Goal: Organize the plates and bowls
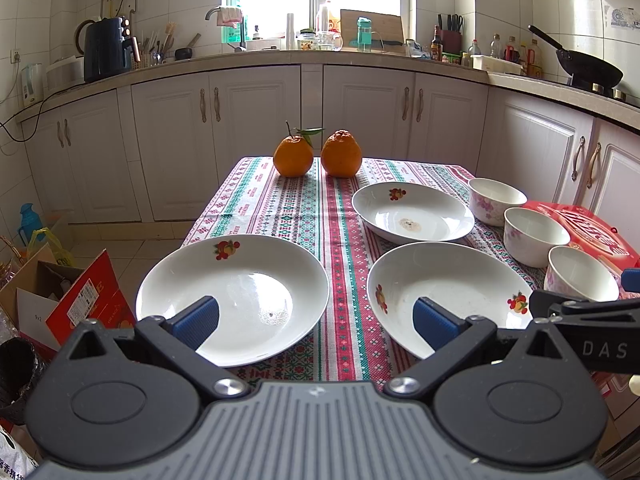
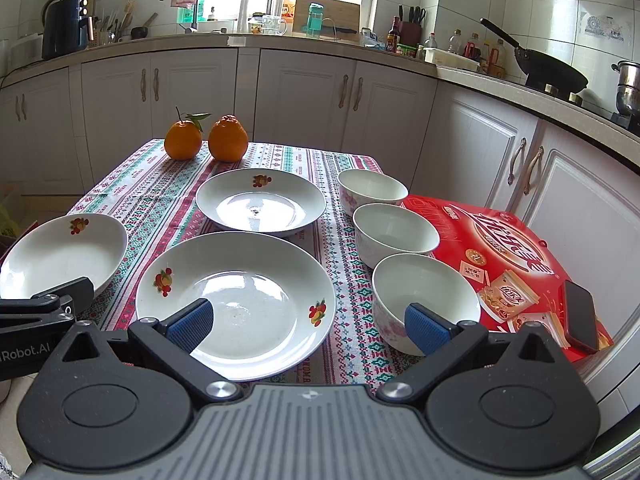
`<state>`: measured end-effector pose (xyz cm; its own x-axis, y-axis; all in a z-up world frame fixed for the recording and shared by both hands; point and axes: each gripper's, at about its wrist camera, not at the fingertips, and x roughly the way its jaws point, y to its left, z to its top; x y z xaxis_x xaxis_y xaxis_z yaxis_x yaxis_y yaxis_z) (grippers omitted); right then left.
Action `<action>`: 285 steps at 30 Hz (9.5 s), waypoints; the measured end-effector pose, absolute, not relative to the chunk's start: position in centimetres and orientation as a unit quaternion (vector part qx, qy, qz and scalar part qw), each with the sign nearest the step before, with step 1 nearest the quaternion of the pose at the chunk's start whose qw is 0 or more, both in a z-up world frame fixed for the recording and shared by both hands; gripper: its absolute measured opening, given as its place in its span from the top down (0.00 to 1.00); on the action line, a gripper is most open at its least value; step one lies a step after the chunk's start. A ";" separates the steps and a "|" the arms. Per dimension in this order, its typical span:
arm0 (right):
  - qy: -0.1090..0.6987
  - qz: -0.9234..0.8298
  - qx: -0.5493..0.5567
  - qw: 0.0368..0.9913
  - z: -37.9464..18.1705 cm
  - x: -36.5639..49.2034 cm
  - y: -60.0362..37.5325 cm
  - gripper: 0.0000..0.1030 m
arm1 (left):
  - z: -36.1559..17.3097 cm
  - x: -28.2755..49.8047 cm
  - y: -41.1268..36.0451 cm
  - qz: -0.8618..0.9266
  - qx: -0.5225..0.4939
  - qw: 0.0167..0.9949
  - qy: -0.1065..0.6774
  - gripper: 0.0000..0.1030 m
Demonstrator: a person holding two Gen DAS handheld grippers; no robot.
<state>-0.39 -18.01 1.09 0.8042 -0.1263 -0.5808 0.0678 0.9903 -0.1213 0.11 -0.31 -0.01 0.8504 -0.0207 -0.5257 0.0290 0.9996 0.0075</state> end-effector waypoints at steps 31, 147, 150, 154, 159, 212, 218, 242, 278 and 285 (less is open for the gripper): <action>0.306 -0.053 -0.050 0.949 1.2 -0.4 -18.1 0.00 | 0.0 0.1 -0.3 -0.014 0.006 0.962 0.273 0.01; 0.500 0.455 -0.076 0.733 -5.2 24.3 -1.5 0.03 | -6.6 6.0 11.9 -0.177 0.078 0.912 0.363 0.00; 0.500 0.457 -0.076 0.732 -5.1 24.3 -1.5 0.03 | -6.6 6.1 12.1 -0.180 0.077 0.910 0.364 0.01; 0.500 0.456 -0.074 0.732 -4.9 24.6 -1.6 0.03 | -6.5 6.5 12.1 -0.183 0.076 0.908 0.370 0.01; 0.496 0.451 -0.072 0.739 -4.2 25.3 -1.8 0.03 | -5.9 7.6 12.2 -0.188 0.084 0.908 0.365 0.01; 0.468 0.367 -0.072 0.800 -3.0 28.9 -4.2 0.00 | -6.5 13.6 12.5 -0.208 0.075 0.900 0.375 0.01; 0.444 0.349 -0.068 0.823 -1.3 26.1 -5.7 0.00 | -5.7 11.5 12.6 -0.193 0.072 0.907 0.366 0.01; 0.348 0.203 -0.074 0.912 -0.4 9.1 -15.0 0.00 | -5.0 5.0 7.3 -0.184 0.008 0.923 0.337 0.01; 0.495 0.193 -0.018 0.847 -1.1 15.7 -23.2 0.00 | -7.9 8.7 -1.9 -0.407 0.154 0.837 0.331 0.01; 0.537 0.207 -0.037 0.817 -2.0 18.2 -23.0 0.00 | -7.8 9.0 -1.8 -0.424 0.135 0.832 0.332 0.01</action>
